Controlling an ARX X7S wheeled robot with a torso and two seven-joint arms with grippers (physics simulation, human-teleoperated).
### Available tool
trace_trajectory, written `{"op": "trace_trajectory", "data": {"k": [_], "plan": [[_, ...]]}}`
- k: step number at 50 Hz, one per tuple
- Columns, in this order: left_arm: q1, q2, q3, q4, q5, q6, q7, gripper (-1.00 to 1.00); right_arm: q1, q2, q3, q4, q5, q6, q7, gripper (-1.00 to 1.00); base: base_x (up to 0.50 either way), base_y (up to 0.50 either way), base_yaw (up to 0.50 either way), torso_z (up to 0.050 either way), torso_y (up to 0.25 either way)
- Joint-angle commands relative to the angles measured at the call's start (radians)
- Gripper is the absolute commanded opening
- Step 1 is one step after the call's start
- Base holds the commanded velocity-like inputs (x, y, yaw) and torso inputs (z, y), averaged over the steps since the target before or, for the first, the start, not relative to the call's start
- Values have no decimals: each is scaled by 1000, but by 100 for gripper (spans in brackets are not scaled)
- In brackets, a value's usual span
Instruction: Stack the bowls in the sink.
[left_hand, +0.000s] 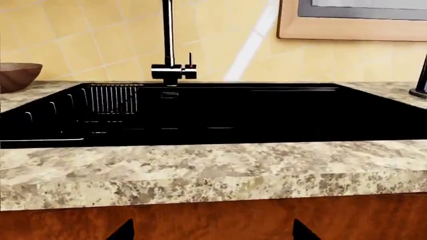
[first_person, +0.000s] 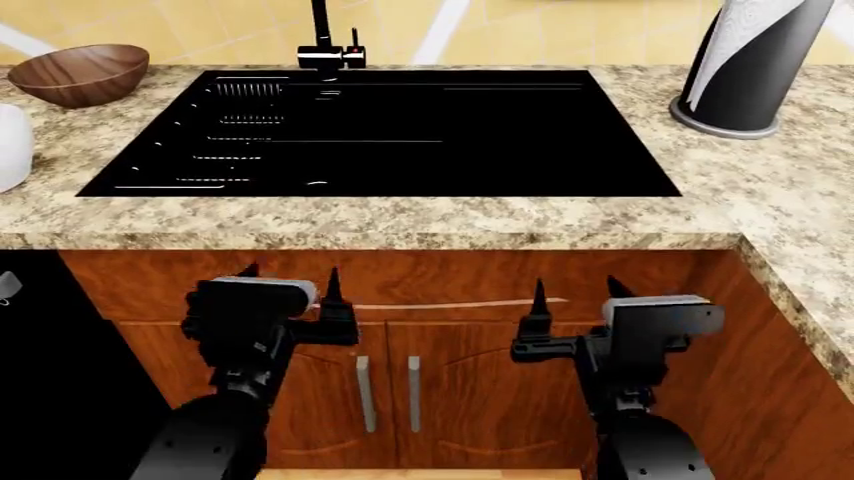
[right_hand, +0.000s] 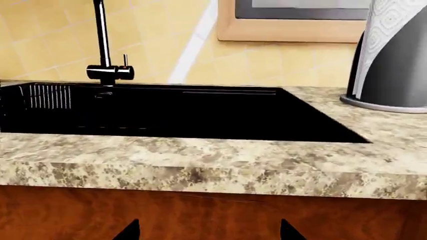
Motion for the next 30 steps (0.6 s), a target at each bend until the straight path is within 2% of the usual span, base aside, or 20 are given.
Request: {"op": "trace_trajectory", "data": {"k": [1, 5, 11, 15, 20, 22, 23, 30], "plan": [[-445, -32, -21, -107, -77, -283, 32, 100, 384, 75, 13, 57, 34, 230, -28, 100, 0, 0, 0, 0, 0], [-652, -21, -3, -300, -64, -281, 52, 100, 577, 90, -10, 199, 8, 249, -43, 100, 0, 0, 0, 0, 0], [-863, 3, 47, -590, -20, -182, 87, 100, 776, 99, -38, 398, -27, 228, -58, 100, 0, 0, 0, 0, 0], [-1025, 36, 93, -917, 35, -4, 112, 100, 940, 87, -71, 648, -60, 134, -79, 100, 0, 0, 0, 0, 0], [-1246, 96, 127, -1452, 83, 307, 131, 100, 1165, 47, -114, 1105, -104, -95, -108, 100, 0, 0, 0, 0, 0], [-1255, 102, 129, -1461, 97, 308, 126, 100, 1260, 27, -123, 1335, -114, -213, -115, 100, 0, 0, 0, 0, 0], [-1256, 104, 132, -1461, 107, 307, 123, 100, 1273, 25, -125, 1364, -117, -221, -116, 100, 0, 0, 0, 0, 0], [-1261, 105, 112, -1461, 142, 302, 124, 100, 1278, 29, -114, 1366, -124, -200, -126, 100, 0, 20, 0, 0, 0]]}}
